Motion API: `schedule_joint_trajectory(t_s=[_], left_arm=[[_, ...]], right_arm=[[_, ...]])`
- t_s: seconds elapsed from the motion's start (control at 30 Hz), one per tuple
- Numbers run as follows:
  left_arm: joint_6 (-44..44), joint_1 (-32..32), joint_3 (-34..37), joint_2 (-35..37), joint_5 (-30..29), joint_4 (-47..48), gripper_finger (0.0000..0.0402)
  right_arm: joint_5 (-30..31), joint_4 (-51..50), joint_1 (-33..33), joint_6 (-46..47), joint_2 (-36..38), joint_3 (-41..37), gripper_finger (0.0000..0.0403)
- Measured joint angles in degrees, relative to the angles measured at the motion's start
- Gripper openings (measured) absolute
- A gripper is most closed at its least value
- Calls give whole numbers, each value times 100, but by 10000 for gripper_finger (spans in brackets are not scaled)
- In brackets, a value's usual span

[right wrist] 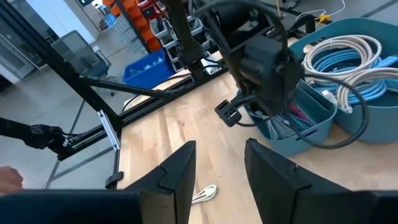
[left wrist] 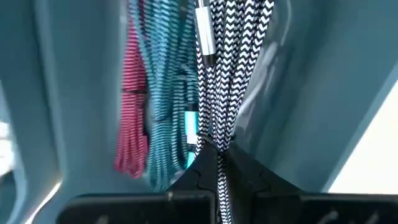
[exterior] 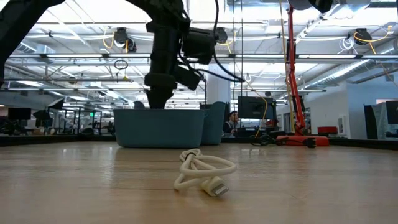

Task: Pick & Place USB Port
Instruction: Put the black and white charger cable into the bottom blue bin, then put the brown charger cable into the bottom blue bin

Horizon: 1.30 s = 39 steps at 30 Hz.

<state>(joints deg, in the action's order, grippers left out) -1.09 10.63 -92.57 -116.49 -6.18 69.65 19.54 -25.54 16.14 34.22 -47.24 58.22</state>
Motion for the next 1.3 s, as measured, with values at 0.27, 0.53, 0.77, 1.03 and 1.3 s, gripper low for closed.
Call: schedule_joint_trajectory(t_s=[0.27, 0.53, 0.77, 1.03, 1.3], left_arm=[[-156, 0, 311, 0, 178, -101, 34], [58, 0, 312, 36, -353, -356, 107], [358, 143, -341, 111, -759, 145, 146], [1514, 90, -1530, 149, 741, 596, 152], [2769, -1051, -1782, 149, 2131, 208, 152]], right_arm=[[230, 2, 0, -19, 0, 0, 130], [323, 4, 0, -12, 0, 0, 130], [304, 4, 0, 90, -2, 0, 130], [278, -74, 0, 123, 0, 0, 130], [287, -604, 0, 671, -5, 0, 130]])
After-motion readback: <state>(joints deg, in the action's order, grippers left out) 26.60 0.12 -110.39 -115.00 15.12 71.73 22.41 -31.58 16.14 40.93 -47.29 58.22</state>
